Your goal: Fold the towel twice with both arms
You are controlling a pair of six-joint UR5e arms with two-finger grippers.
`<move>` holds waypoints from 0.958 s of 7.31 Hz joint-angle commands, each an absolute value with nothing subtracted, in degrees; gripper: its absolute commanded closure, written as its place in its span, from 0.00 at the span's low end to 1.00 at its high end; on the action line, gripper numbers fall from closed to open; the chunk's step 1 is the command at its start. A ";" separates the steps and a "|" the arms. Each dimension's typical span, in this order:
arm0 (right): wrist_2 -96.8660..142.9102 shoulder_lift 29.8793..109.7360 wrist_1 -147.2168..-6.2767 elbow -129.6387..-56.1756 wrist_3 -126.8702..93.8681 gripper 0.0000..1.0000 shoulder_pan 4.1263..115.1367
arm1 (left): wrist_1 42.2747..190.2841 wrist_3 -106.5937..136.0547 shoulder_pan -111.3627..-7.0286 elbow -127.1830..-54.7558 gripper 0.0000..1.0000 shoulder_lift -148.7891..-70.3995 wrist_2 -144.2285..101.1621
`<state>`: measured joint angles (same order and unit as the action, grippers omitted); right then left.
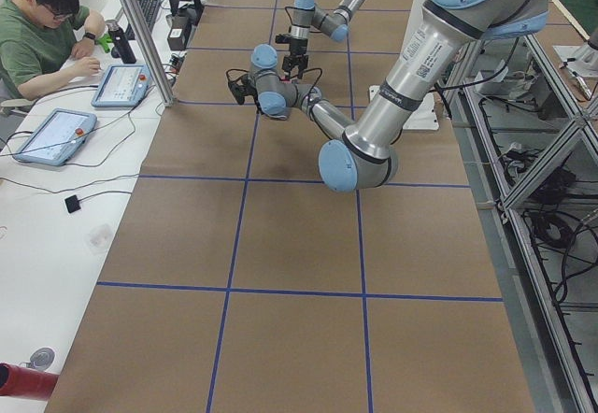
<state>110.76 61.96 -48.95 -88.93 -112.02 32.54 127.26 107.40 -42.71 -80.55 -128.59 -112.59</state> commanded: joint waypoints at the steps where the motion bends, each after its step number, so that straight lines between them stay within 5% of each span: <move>1: 110.21 60.91 -50.36 -87.20 -111.36 0.01 33.05 | 127.27 107.40 -42.71 -80.51 0.00 -128.58 -112.59; 7: 109.51 59.86 -50.19 -84.47 -110.92 0.01 33.31 | 127.27 107.40 -42.80 -80.51 0.00 -128.58 -112.59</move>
